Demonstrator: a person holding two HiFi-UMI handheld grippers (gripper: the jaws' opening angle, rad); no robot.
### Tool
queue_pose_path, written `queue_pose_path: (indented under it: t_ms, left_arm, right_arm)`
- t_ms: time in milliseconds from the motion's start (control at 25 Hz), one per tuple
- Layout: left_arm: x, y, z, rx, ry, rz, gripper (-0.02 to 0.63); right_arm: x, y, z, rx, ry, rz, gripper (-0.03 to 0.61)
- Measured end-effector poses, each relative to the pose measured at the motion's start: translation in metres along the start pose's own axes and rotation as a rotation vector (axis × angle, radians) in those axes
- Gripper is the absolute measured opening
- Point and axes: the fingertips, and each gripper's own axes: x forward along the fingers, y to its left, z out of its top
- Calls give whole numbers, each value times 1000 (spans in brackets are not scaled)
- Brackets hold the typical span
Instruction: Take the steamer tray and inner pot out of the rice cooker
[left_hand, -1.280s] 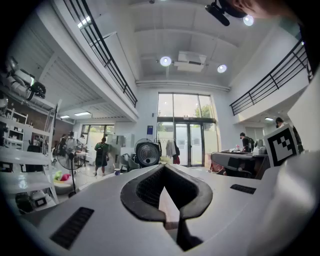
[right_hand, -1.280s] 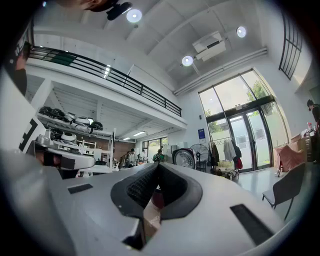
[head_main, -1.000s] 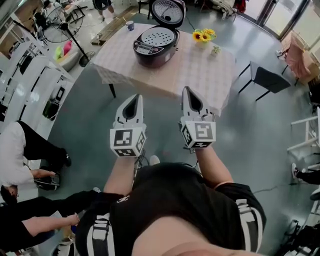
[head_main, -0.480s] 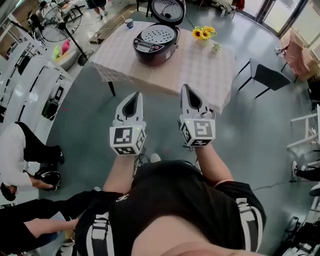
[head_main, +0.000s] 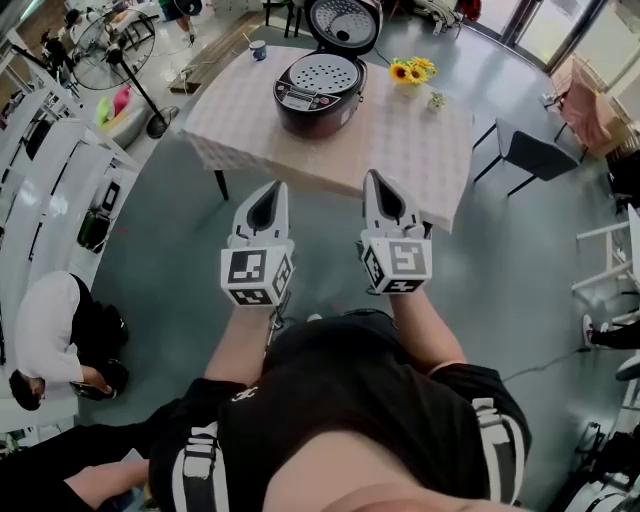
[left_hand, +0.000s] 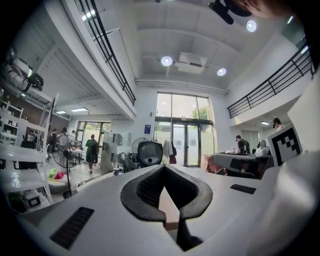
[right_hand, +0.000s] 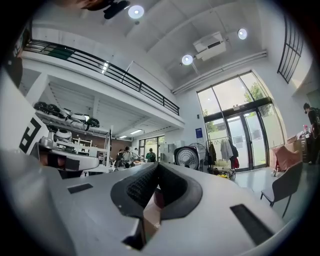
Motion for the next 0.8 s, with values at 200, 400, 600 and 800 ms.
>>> queue_pose_path:
  t_ms: [200,400,600,800]
  left_arm:
    - [10,18,-8,-8,17,-40,3]
    - [25,31,-13,-13,39,-65,3]
    - [45,38,-19,-18,45,-74,3]
    - [74,42,-16,-12,32,-73,3]
  right_arm:
    - [14,9,-9,3,19,-37,2]
    - [28,5,-11,9,24,-72,2]
    - [41,-7,-22,13,30,-93,2]
    - [66,-24,-23,5,17,-93,2]
